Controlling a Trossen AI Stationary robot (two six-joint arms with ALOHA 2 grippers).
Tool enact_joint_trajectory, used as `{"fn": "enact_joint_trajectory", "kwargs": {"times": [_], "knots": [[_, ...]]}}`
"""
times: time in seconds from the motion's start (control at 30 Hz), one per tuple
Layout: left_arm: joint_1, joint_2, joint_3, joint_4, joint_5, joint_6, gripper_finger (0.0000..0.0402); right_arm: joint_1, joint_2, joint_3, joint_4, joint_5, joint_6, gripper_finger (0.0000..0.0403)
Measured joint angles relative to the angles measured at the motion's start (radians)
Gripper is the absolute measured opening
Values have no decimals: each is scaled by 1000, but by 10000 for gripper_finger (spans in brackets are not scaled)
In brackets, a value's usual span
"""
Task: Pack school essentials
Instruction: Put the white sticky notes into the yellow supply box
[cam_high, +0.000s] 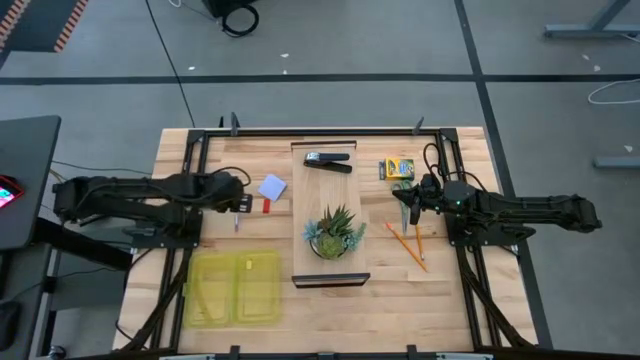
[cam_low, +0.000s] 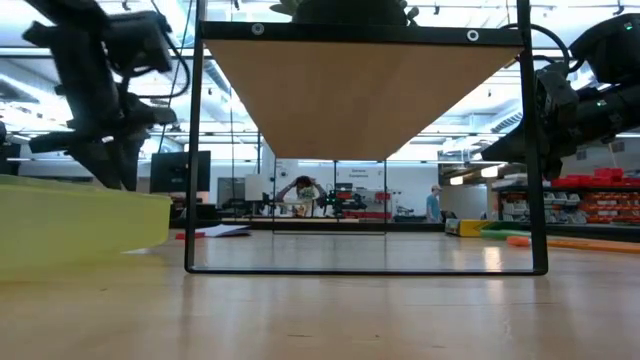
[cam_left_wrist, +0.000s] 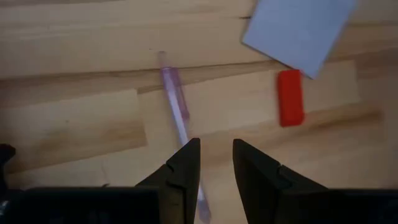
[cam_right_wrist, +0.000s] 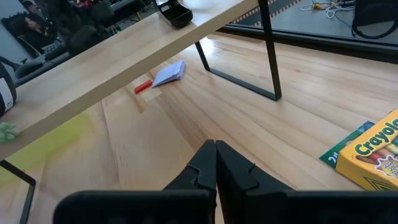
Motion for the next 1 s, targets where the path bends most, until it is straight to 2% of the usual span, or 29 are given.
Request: {"fn": "enact_joint_trajectory", "kwargs": {"times": [0.17,0.33,0.57,0.73,0.9,1.0], "knots": [[56,119,18,-2,47,30,103,0,0,0,0,0,0,10],[77,178,46,27,58,90,103,0,0,0,0,0,0,10],[76,183,63,179,92,234,103,0,0,0,0,0,0,10],[82,183,59,179,95,275,95,0,0,0,0,0,0,10],[109,183,59,183,41,379,100,0,0,0,0,0,0,10],[123,183,59,192,2,391,106,0,0,0,0,0,0,10]]}}
